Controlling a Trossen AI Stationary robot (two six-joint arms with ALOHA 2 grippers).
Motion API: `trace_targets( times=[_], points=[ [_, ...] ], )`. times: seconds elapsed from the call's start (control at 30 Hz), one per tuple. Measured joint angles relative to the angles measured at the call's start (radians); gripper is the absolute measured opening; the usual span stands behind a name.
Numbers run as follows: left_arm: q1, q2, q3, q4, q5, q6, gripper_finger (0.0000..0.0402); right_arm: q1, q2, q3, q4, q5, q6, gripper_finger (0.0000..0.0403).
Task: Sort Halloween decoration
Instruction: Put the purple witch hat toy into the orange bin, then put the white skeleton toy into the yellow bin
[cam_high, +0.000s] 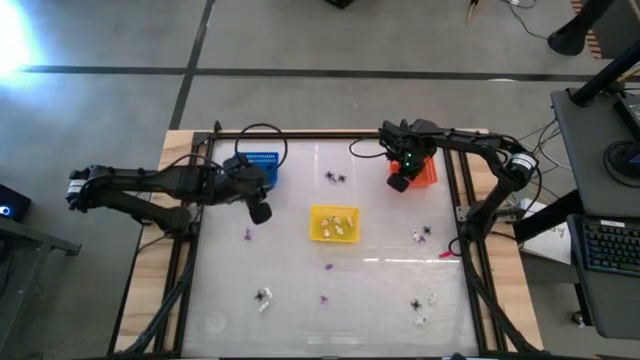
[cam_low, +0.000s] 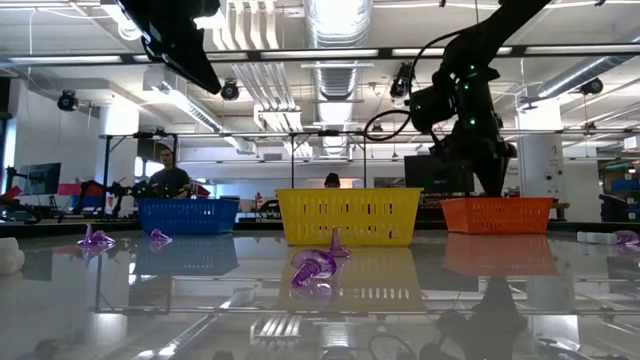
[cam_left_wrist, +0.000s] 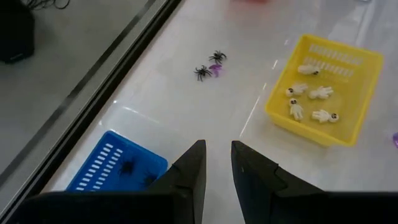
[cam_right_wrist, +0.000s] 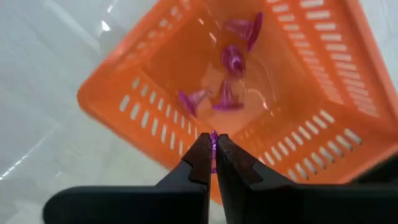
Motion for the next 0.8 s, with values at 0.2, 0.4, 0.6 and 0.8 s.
trace_targets(
  times=[0.2,0.4,0.6,0.8],
  points=[
    [0.030,0.000,0.000,0.001,0.000,-0.013,0.0059,0.000,0.000,-0.008,0.044,0.072,-0.002,0.0014],
    [0.035,0.000,0.000,0.002,0.000,-0.027,0.0059,0.000,0.000,0.024,0.046,0.088,-0.015,0.0045],
    [0.034,0.001,0.000,0.002,-0.003,-0.027,0.0059,0.000,0.000,0.040,0.051,0.105,-0.020,0.0084],
    [0.034,0.001,0.000,0.002,-0.061,-0.027,0.0059,0.000,0.000,0.040,0.031,0.103,0.006,0.0107]
  ],
)
